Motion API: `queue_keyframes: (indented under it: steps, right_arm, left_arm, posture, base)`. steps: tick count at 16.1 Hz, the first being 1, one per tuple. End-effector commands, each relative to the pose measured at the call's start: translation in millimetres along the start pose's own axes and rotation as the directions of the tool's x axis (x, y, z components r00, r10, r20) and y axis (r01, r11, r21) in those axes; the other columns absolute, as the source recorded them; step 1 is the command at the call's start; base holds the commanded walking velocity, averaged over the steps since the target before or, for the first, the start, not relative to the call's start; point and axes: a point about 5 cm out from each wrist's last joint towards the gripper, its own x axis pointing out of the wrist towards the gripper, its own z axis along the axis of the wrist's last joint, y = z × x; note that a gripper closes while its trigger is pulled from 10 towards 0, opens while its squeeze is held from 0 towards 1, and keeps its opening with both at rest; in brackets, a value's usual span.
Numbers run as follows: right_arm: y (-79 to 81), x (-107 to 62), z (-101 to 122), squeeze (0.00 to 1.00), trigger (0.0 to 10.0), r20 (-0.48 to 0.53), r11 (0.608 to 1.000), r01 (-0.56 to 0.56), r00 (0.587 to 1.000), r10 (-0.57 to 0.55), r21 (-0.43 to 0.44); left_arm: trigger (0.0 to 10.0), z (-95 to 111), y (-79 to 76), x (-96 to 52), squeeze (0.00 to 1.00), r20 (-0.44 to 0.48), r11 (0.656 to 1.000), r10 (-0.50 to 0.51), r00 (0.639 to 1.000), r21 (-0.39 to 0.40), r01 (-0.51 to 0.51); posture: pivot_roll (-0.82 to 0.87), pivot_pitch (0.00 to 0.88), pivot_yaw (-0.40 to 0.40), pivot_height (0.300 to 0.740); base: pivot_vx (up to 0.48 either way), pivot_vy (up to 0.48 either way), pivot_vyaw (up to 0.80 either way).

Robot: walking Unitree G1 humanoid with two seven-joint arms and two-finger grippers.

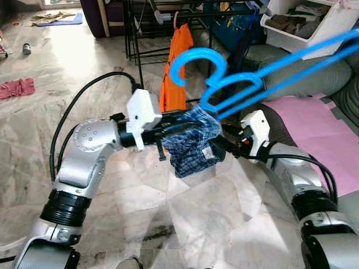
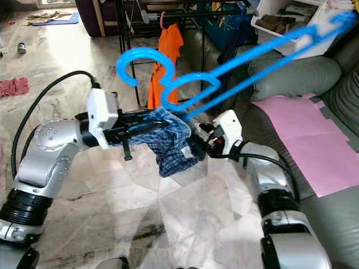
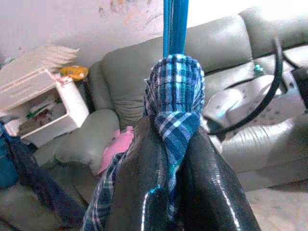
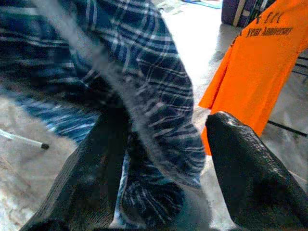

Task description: Hang hanger

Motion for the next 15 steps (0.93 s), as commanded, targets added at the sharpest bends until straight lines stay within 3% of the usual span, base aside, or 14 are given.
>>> queue_keyframes:
  steps: [1, 3, 4, 5, 6, 9, 12, 15]
  right_arm:
    - [0.3, 2.4, 0, 0.0, 10.0, -0.014, 1.0, -0.005, 1.0, 0.005, -0.012]
    - [4.5, 8.9, -7, 0.0, 10.0, -0.036, 1.0, -0.005, 0.999, 0.005, 0.013]
    - [6.4, 10.4, -11, 0.0, 6.7, -0.044, 1.0, -0.008, 0.999, 0.009, 0.026]
    - [8.6, 11.6, -16, 0.0, 1.1, -0.057, 0.999, -0.001, 0.998, 0.004, 0.048]
    - [9.2, 11.6, -20, 0.0, 0.0, -0.065, 0.998, 0.007, 0.998, -0.003, 0.06]
    - [11.1, 8.5, -33, 0.0, 0.0, -0.099, 0.996, 0.042, 0.994, -0.033, 0.084]
    - [9.6, -13.8, -61, 0.0, 0.0, -0.164, 0.987, 0.102, 0.983, -0.081, 0.122]
    - [1.5, -36.4, -75, 0.0, 0.0, -0.201, 0.975, 0.172, 0.969, -0.142, 0.144]
  left_arm:
    - [0.0, 10, -6.3, 7.2, 0.0, 0.032, 0.999, -0.049, 0.998, 0.023, 0.049]
    - [0.0, 23, -13.5, 13.9, 0.0, 0.087, 0.996, -0.089, 0.992, 0.019, 0.088]
    - [0.0, 28, -15.3, 15.8, 0.0, 0.103, 0.995, -0.102, 0.989, 0.021, 0.1]
    - [0.0, 36, -17.1, 18.1, 0.0, 0.123, 0.993, -0.118, 0.985, 0.028, 0.115]
    - [0.0, 40, -17.7, 19.3, 0.0, 0.135, 0.992, -0.122, 0.983, 0.032, 0.118]
    - [0.0, 54, -13.5, 20.8, 0.0, 0.182, 0.995, -0.1, 0.978, 0.044, 0.093]
    - [0.0, 67, 3.6, 13.6, 0.0, 0.217, 0.999, -0.006, 0.976, 0.036, -0.002]
    - [0.0, 68, 11.5, 7.3, 0.0, 0.208, 0.998, 0.035, 0.977, 0.043, -0.045]
  posture:
    - [0.1, 0.107, -0.074, 0.74]
    - [0.1, 0.106, -0.08, 0.74]
    - [0.11, 0.106, -0.082, 0.74]
    - [0.11, 0.107, -0.087, 0.74]
    - [0.11, 0.108, -0.088, 0.74]
    - [0.12, 0.114, -0.098, 0.74]
    - [0.11, 0.124, -0.107, 0.74]
    - [0.09, 0.129, -0.107, 0.74]
  base:
    - [0.0, 0.0, 0.0]
    - [0.0, 0.0, 0.0]
    - [0.0, 0.0, 0.0]
    - [0.0, 0.0, 0.0]
    - [0.0, 0.0, 0.0]
    - [0.0, 0.0, 0.0]
    - [0.0, 0.0, 0.0]
    - [0.0, 0.0, 0.0]
